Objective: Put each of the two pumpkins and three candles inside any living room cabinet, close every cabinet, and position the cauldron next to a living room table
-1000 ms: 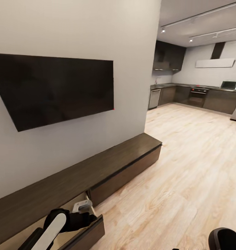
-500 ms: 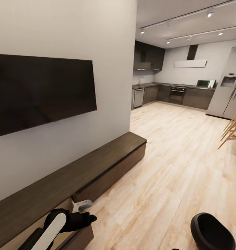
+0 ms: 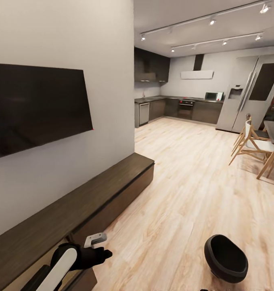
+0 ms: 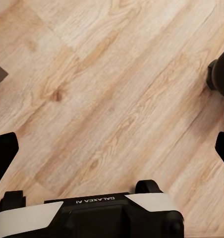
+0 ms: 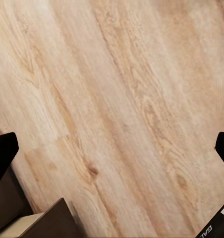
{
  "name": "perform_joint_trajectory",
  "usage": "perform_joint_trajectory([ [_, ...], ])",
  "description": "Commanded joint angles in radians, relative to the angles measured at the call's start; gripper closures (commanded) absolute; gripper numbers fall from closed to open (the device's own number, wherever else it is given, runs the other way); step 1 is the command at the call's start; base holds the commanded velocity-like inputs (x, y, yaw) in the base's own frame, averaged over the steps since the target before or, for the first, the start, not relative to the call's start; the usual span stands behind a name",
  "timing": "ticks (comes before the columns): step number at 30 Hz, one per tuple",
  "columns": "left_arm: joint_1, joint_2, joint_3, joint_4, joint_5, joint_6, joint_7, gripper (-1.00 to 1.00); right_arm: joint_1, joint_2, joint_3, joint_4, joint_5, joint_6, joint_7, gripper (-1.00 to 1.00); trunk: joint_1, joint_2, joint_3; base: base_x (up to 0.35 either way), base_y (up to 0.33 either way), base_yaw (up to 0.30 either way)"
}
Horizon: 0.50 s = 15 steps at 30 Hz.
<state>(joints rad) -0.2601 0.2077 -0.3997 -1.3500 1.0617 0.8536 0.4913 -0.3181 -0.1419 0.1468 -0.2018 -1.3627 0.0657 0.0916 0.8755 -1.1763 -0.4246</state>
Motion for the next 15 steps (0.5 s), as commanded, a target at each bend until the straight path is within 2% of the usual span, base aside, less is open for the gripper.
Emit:
perform_joint_trajectory([
  [1, -0.001, 0.001, -0.001, -0.001, 0.011, 0.0, 0.01, -1.0, -0.001, -0.001, 0.008, 0.001, -0.01, 0.001, 0.003, -1.0, 0.0, -0.001, -0.001, 0.0, 0.0, -0.281],
  [15, -0.001, 0.002, 0.0, -0.001, 0.011, 0.001, 0.01, -1.0, -0.001, -0.001, 0.008, 0.001, -0.01, 0.0, 0.002, -1.0, 0.0, -0.001, -0.001, 0.0, 0.0, -0.281],
])
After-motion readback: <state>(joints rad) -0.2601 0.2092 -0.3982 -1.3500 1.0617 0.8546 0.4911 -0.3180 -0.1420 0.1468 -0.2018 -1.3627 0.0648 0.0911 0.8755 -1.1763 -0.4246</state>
